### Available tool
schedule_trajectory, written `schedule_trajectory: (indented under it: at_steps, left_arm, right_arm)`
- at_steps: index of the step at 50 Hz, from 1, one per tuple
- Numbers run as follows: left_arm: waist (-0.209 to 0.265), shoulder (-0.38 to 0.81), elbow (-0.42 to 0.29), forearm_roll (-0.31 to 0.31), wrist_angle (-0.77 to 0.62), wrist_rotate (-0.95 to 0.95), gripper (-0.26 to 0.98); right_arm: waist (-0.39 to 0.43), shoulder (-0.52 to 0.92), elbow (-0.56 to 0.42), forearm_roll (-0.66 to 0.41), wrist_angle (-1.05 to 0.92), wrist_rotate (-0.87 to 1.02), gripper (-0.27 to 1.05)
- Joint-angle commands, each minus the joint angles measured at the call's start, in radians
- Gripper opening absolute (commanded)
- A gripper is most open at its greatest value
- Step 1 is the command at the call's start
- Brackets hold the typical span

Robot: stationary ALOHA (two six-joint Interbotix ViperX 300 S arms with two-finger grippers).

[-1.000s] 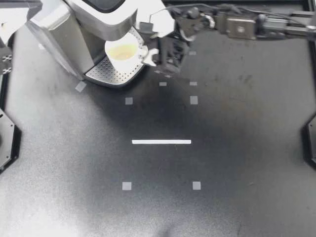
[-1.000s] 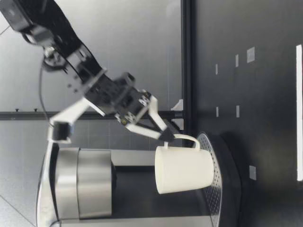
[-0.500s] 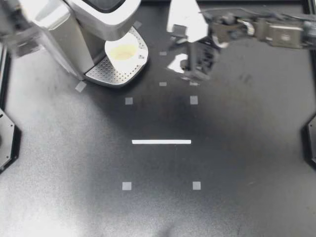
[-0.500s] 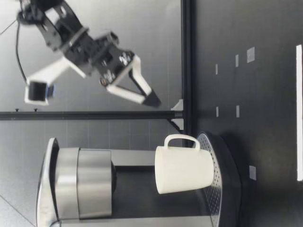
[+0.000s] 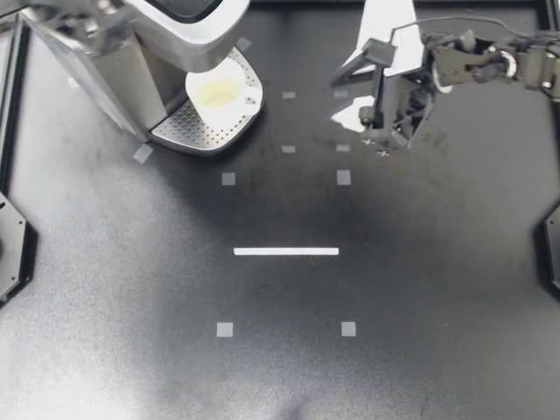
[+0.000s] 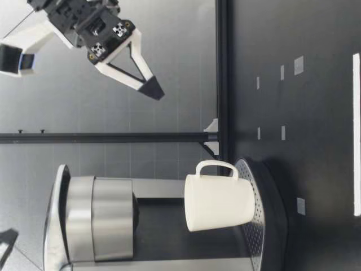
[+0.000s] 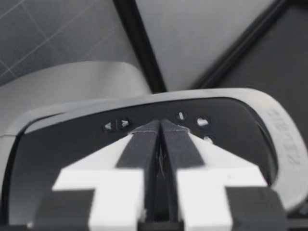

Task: Place the coffee capsule inside the capsule container, then place the cup onto the center of the cup tray.

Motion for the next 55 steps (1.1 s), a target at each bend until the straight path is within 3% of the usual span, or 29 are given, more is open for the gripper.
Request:
schedule_trajectory:
  at_steps: [1, 7, 13, 18, 55]
  left_arm:
    - [0.005, 0.032, -0.083, 0.002, 0.063, 0.014, 0.11]
    - [0.005, 0.080, -0.160, -0.017, 0.138, 0.075, 0.11]
    - [0.006, 0.121, -0.218, -0.109, 0.187, 0.156, 0.11]
    - [0.006, 0.144, -0.239, -0.149, 0.206, 0.196, 0.11]
    - [0.031, 0.166, -0.222, -0.152, 0.241, 0.204, 0.11]
  right_arm:
    - [-0.006, -0.028, -0.008, 0.005, -0.014, -0.005, 0.62]
    - [-0.005, -0.023, -0.006, 0.005, -0.014, -0.014, 0.62]
    - [-0.005, -0.018, -0.006, 0.002, -0.023, -0.018, 0.62]
    - [-0.005, -0.017, -0.006, -0.006, -0.031, -0.020, 0.62]
    - [-0.005, -0.017, 0.002, -0.006, -0.031, -0.020, 0.62]
